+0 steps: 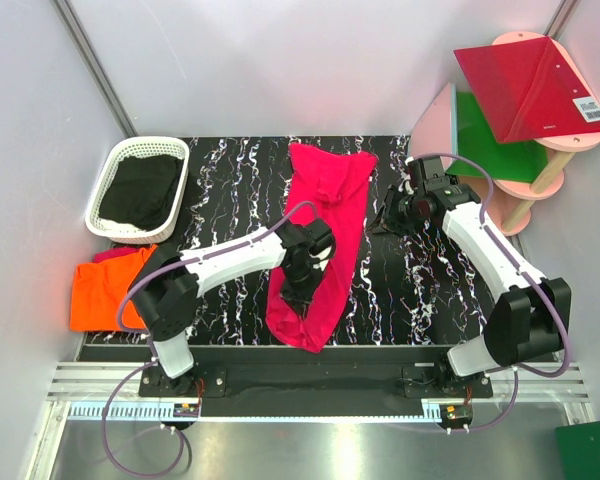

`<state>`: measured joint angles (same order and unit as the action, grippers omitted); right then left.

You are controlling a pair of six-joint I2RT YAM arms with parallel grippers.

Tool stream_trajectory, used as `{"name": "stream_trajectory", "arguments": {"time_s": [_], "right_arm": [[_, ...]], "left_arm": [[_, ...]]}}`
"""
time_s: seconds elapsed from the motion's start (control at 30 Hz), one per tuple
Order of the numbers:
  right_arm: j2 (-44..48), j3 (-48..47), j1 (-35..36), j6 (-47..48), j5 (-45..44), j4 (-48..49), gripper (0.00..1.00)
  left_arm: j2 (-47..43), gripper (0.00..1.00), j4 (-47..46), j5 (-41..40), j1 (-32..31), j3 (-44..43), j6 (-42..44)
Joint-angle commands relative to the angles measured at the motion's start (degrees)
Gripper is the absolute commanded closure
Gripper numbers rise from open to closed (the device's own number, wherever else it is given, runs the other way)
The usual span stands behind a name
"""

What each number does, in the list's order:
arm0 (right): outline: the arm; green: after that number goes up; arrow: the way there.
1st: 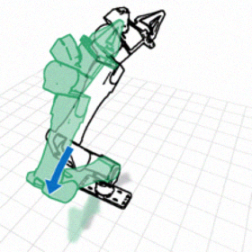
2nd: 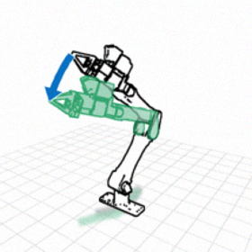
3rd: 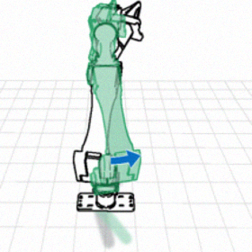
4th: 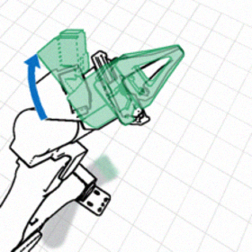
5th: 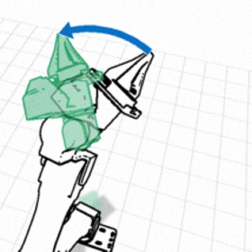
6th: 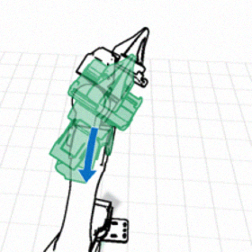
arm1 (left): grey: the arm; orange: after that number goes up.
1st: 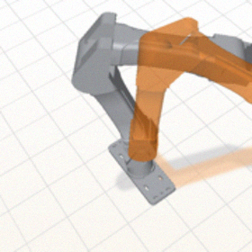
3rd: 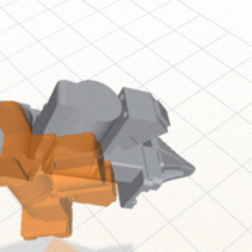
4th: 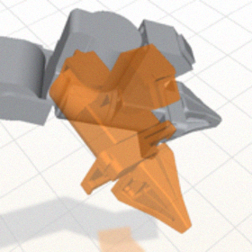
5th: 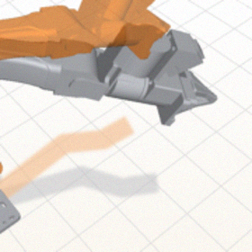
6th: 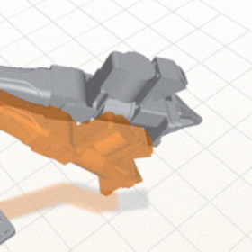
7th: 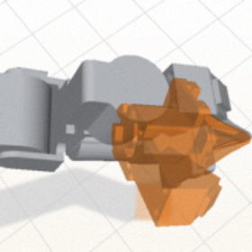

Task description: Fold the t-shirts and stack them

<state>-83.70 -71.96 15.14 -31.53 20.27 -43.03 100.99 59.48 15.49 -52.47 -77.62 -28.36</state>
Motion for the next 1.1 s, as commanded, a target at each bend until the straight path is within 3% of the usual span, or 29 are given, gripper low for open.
{"name": "stream_trajectory", "arguments": {"time_s": [0.0, 0.03, 0.1, 0.13, 0.2, 0.33, 0.43, 0.57, 0.67, 0.77, 0.83, 0.9, 0.97, 1.07], "right_arm": [[-0.6, -0.1, 0.8, 0.9, 1.5, 1.6, 0.73], [-0.8, -0.2, 0.7, 0.9, 1.6, 1.6, 0.73], [-1.1, -0.3, 0.8, 1.0, 1.7, 1.6, 0.73], [-1.4, -0.3, 0.8, 1.0, 1.8, 1.6, 0.73], [-1.5, -0.3, 0.8, 1.2, 2.1, 1.6, 0.73], [-1.6, -0.2, 0.8, 1.1, 2.1, 1.6, 0.73], [-2.2, -0.3, 0.9, 1.3, 2.2, 1.6, 0.73], [-2.8, -0.6, 0.9, 1.4, 2.6, 1.5, 0.73], [-3.3, -0.9, 0.9, 1.3, 2.7, 1.6, 0.73], [-3.7, -1.2, 0.8, 1.4, 3.0, 1.6, 0.72], [-3.9, -1.4, 0.9, 1.4, 3.0, 1.5, 0.73], [-4.2, -1.5, 0.9, 1.4, 3.2, 1.7, 0.73], [-4.4, -1.5, 0.9, 1.4, 3.3, 1.5, 0.73], [-4.6, -1.5, 0.9, 1.4, 3.4, 1.6, 0.73]], "left_arm": [[0.7, 0.80, 3.8, 6.0, -0.3, 3.0, 0.8], [1.0, 0.61, 3.9, 6.2, -0.3, 3.4, 1.1], [2.4, 0.33, 3.9, 5.4, -0.4, 4.0, 1.9], [2.5, 0.09, 3.8, 5.0, -0.4, 4.1, 2.1], [2.5, 0.01, 3.4, 3.4, -0.4, 3.5, 2.1], [2.0, 0.04, 2.9, 2.4, -0.4, 1.6, 1.8], [2.9, 0.21, 2.5, 3.8, -0.4, 0.7, 1.8], [3.7, 0.68, 2.0, 4.2, -0.4, 0.1, 2.0], [4.6, 0.82, 1.9, 5.1, -0.4, 0.4, 2.4], [4.4, 0.87, 1.7, 5.1, -0.4, 1.2, 2.7], [3.9, 0.53, 2.2, 5.0, -0.3, 1.5, 2.8], [3.1, 0.34, 2.4, 4.1, -0.2, 1.6, 2.9], [2.6, 0.29, 2.5, 3.5, -0.2, 1.5, 2.6], [2.6, 0.30, 2.5, 3.1, 0.0, 1.3, 2.5]]}}
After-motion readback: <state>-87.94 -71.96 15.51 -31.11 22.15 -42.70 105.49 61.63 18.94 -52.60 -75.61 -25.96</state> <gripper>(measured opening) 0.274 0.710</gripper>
